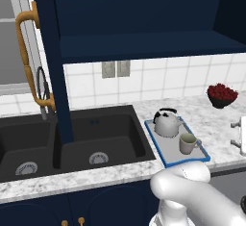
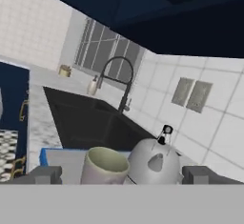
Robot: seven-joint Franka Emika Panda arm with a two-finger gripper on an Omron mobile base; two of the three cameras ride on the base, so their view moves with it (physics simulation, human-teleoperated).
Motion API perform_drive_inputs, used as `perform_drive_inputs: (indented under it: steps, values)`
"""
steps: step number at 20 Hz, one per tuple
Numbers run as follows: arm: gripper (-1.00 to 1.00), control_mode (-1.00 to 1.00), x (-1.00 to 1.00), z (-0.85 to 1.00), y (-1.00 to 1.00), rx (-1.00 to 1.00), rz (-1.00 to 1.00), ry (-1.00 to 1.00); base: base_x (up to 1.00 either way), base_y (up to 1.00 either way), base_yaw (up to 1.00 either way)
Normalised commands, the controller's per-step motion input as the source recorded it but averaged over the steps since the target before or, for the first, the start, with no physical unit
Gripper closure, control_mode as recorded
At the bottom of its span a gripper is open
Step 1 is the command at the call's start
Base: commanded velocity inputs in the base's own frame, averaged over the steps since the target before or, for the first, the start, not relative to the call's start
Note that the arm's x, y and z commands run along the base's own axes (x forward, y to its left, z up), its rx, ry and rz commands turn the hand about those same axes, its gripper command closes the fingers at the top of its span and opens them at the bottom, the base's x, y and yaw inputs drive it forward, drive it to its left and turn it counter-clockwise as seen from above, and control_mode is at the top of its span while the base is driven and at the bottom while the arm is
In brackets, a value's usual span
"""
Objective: Pick the kettle from the counter and place it on the tray. Then pick the mug from the cabinet and place it on the tray. Then close the cabinet doors.
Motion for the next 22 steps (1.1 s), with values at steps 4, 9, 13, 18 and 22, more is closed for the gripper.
perform_drive_inputs:
  steps: [4,9,13,18,22]
  values:
    - [-1.00,-1.00,-0.09,0.43,-0.63,0.00,-0.06,-0.24,0.00,0.00,0.00]
    - [-1.00,-1.00,-0.01,0.46,-0.58,0.00,-0.12,-0.13,0.00,0.00,0.00]
    - [-1.00,-1.00,0.00,0.42,-0.53,0.00,-0.06,-0.10,0.00,0.00,0.00]
    - [-1.00,-1.00,0.00,0.25,-0.44,0.00,-0.04,-0.01,0.00,0.00,0.00]
    - [-1.00,-1.00,0.00,0.35,-0.50,0.00,-0.06,-0.04,0.00,0.00,0.00]
